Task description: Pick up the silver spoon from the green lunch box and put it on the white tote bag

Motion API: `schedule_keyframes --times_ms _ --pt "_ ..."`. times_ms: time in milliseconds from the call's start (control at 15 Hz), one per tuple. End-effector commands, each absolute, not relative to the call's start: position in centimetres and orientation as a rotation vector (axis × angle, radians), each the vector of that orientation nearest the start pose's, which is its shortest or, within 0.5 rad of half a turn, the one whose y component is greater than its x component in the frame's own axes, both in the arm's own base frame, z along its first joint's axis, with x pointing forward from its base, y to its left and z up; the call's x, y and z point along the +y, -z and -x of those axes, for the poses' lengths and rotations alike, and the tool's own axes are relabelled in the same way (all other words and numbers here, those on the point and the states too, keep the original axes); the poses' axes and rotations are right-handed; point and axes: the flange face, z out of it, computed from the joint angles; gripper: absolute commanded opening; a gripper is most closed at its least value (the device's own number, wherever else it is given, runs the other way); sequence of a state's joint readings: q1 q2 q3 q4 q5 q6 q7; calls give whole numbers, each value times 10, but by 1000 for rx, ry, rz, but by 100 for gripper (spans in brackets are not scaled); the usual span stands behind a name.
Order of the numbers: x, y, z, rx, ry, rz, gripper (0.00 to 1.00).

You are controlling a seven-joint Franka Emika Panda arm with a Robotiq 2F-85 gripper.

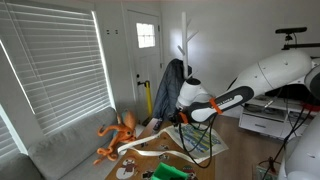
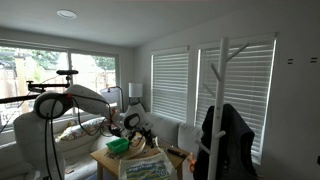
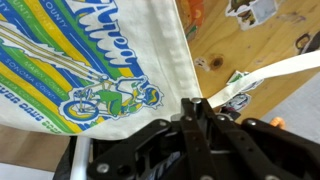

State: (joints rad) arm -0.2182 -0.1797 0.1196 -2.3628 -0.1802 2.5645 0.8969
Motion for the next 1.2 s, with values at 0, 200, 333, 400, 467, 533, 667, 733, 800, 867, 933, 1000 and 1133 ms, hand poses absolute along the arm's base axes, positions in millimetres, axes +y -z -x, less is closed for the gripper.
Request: schedule_keyframes --times_ms 0,200,333,400,467,533,667,733,800,867,933,1000,1133 --pt "-60 -406 -519 1384 599 2723 3" --pt "-60 -385 -535 1430 559 2703 3" --pt "-48 -374 -543 1423 545 2732 3" --pt "-42 -369 -546 1427 527 2745 3" --pt "-37 -366 -549 1425 516 2753 36" --pt "-33 -367 -551 1426 524 2758 36" --pt "-28 -390 -546 1429 560 2727 51" --pt "-28 -413 -536 1430 616 2701 57" --pt "-28 -430 -527 1424 645 2673 65" --pt "-28 -451 -515 1405 710 2632 71" --pt "-24 -466 -505 1316 796 2606 77" --pt "-20 -485 -496 1229 848 2608 86" --pt "-25 -476 -520 1279 812 2629 74"
